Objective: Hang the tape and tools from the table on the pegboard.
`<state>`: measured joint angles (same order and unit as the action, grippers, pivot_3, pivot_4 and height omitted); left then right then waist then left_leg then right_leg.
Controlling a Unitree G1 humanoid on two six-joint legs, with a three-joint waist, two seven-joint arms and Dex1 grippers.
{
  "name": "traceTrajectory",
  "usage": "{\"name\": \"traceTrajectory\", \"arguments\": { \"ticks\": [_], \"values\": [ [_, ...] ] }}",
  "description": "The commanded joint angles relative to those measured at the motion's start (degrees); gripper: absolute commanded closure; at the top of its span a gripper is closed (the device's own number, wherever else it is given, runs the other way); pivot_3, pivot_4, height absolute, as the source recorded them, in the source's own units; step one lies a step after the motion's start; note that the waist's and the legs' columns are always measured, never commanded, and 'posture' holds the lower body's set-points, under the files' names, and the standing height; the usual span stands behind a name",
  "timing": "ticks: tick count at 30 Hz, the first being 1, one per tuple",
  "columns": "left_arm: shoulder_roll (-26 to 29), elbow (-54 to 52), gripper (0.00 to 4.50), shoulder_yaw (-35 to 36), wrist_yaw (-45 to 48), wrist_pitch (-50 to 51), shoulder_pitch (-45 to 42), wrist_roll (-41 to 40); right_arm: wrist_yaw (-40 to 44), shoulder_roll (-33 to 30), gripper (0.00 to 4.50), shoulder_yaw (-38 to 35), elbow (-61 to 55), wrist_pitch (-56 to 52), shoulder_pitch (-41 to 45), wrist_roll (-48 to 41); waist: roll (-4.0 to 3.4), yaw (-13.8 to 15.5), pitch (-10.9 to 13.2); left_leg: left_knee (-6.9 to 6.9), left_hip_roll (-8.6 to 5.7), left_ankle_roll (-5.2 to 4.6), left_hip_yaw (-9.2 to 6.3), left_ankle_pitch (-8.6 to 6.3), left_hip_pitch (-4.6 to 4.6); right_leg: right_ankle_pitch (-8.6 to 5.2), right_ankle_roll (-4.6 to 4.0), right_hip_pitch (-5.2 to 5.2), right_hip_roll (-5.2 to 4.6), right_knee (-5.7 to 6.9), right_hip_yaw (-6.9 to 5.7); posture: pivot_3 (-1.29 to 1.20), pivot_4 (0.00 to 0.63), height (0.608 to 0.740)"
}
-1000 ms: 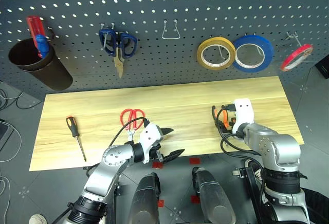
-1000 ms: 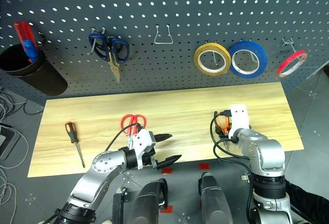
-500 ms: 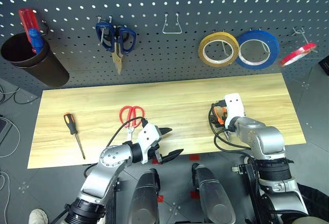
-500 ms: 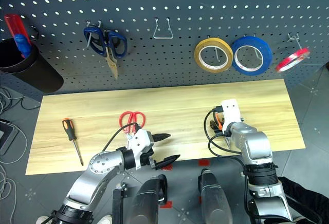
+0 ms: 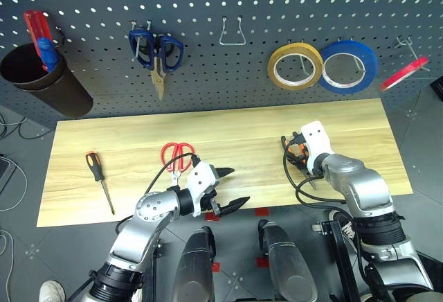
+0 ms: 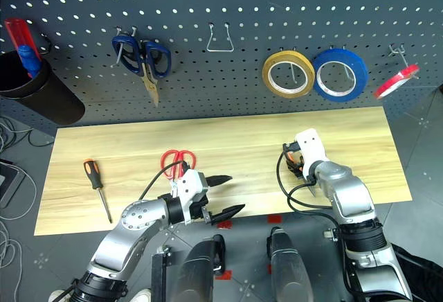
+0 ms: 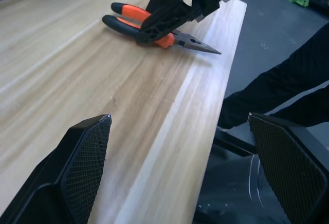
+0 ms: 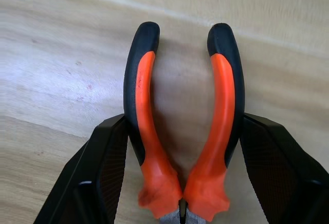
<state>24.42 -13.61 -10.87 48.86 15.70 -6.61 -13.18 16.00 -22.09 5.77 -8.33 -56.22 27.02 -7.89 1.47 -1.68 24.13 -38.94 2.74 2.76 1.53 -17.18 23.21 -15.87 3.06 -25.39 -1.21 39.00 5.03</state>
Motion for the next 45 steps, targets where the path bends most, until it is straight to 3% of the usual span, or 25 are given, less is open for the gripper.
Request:
{"name": "traceTrajectory", "arguments": {
  "ticks": [1, 5, 12, 15, 19, 24, 34, 45],
  "values": [
    [-0.55, -2.69, 0.00, 0.97, -0.78, 1.15, 1.49, -2.64, 3.65, -0.72, 1.50, 0.16, -7.56, 4.63, -2.28, -1.75, 0.03, 0.00, -0.03, 0.00, 0.00, 0.00, 0.00, 0.00, 0.01, 0.00, 0.00, 0.00, 0.00, -0.01, -0.01, 0.08, 0.335, 0.740],
    [-0.38, -7.94, 0.00, 4.91, -3.65, 6.13, 4.30, -7.10, 4.15, 3.60, 1.50, -2.17, -13.10, 10.56, -4.21, -4.47, 0.14, 0.02, -1.77, -0.09, 0.05, 0.15, -0.17, 0.09, 0.99, 0.02, -0.01, -0.82, -0.06, 0.04, -0.34, 0.10, 0.275, 0.740],
    [-1.49, -15.56, 0.00, 11.13, -12.06, 11.91, 5.06, -10.89, 3.33, 13.37, 1.50, -1.98, -16.21, 27.13, -0.02, -5.49, 0.10, 1.03, -6.09, -0.11, -0.06, 0.60, -1.17, 0.40, 1.38, 0.04, -0.08, -0.78, -0.02, 0.01, -1.32, 0.17, 0.185, 0.740],
    [-2.35, -15.58, 0.00, 11.23, -14.35, 11.99, 3.62, -10.43, 3.20, 14.77, 1.50, -1.86, -13.88, 32.67, 2.68, -4.41, 0.23, 1.96, -8.04, -0.11, -0.16, 0.58, -1.26, 0.46, 1.39, 0.06, -0.10, -0.66, -0.02, -0.02, -1.40, 0.18, 0.169, 0.740],
    [-6.62, -14.54, 0.00, 10.59, -20.10, 10.24, -0.61, -8.15, 1.32, 18.34, 1.50, -2.82, -4.58, 46.80, 14.45, -1.85, 0.39, 3.21, -9.53, -0.16, -0.20, 0.59, -1.22, 0.50, 1.38, 0.09, -0.15, -0.57, -0.03, -0.03, -1.49, 0.20, 0.144, 0.740],
    [-8.73, -11.01, 0.00, 9.76, -23.25, 6.47, -4.90, -4.65, -1.40, 19.77, 1.50, -5.09, 7.64, 56.18, 22.34, -0.13, 0.44, 4.00, -11.65, -0.02, -0.08, 0.65, -1.24, 0.55, 1.37, 0.10, -0.20, -0.50, 0.03, 0.00, -1.91, 0.23, 0.131, 0.740],
    [-10.89, -1.35, 0.00, 9.49, -24.57, 1.55, -14.85, -1.50, -6.66, 21.06, 1.50, -8.69, 31.64, 73.11, 34.14, 1.77, 0.43, 5.92, -12.08, -0.06, -0.08, 0.68, -1.34, 0.73, 1.26, 0.19, -0.36, -0.27, -0.02, 0.06, -2.28, 0.25, 0.140, 0.740],
    [-9.09, -2.22, 0.00, 9.40, -23.58, 2.87, -15.31, -2.31, -11.07, 21.05, 1.50, -8.31, 40.79, 79.41, 27.89, 4.93, 0.41, 6.26, -12.12, -0.08, -0.08, 0.68, -1.43, 0.75, 1.15, 0.19, -0.36, -0.06, -0.05, 0.06, -2.38, 0.26, 0.157, 0.740]
  ]
}}
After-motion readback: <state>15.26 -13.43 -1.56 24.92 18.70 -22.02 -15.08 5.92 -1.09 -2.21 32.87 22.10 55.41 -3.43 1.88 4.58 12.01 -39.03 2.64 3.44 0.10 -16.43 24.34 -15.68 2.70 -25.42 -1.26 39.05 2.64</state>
